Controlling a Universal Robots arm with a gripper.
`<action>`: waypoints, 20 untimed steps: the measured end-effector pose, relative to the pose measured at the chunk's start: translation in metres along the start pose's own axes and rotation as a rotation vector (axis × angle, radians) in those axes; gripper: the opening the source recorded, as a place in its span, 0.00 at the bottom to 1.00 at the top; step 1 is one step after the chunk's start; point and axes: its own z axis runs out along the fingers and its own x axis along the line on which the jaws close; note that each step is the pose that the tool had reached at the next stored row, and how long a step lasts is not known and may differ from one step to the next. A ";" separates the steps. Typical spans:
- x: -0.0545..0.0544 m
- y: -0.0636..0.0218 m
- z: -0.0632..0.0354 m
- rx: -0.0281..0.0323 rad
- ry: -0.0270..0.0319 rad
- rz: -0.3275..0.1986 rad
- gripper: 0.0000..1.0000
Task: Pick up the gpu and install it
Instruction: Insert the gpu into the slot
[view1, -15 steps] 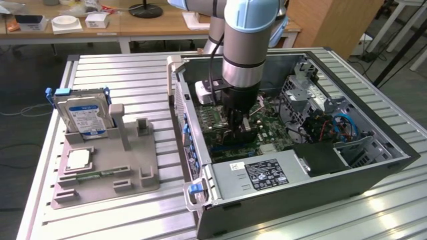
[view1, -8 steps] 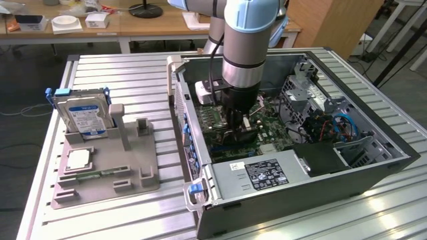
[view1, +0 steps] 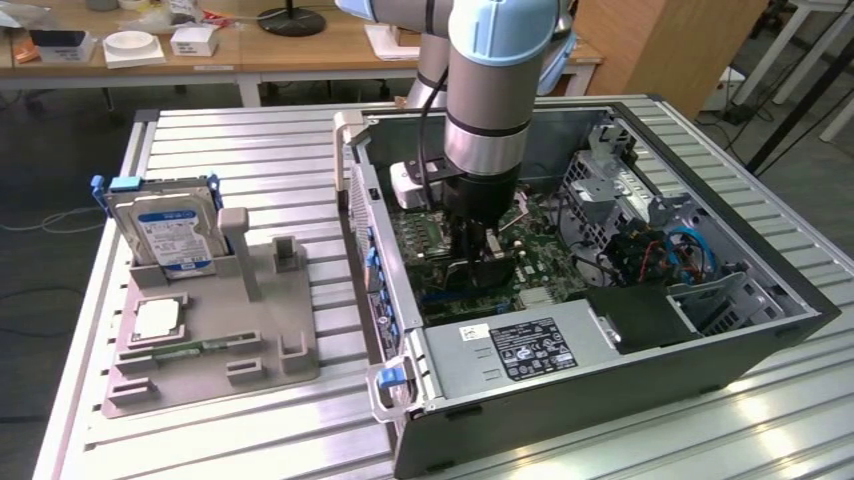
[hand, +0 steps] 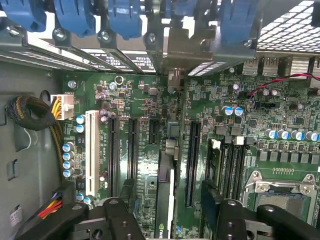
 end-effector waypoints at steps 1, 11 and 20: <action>0.000 0.0000 0.0000 0.0000 0.0000 0.000 0.63; 0.000 -0.0002 -0.0031 -0.0025 -0.0093 0.001 0.49; 0.001 -0.0010 -0.0123 -0.0029 -0.0142 0.003 0.49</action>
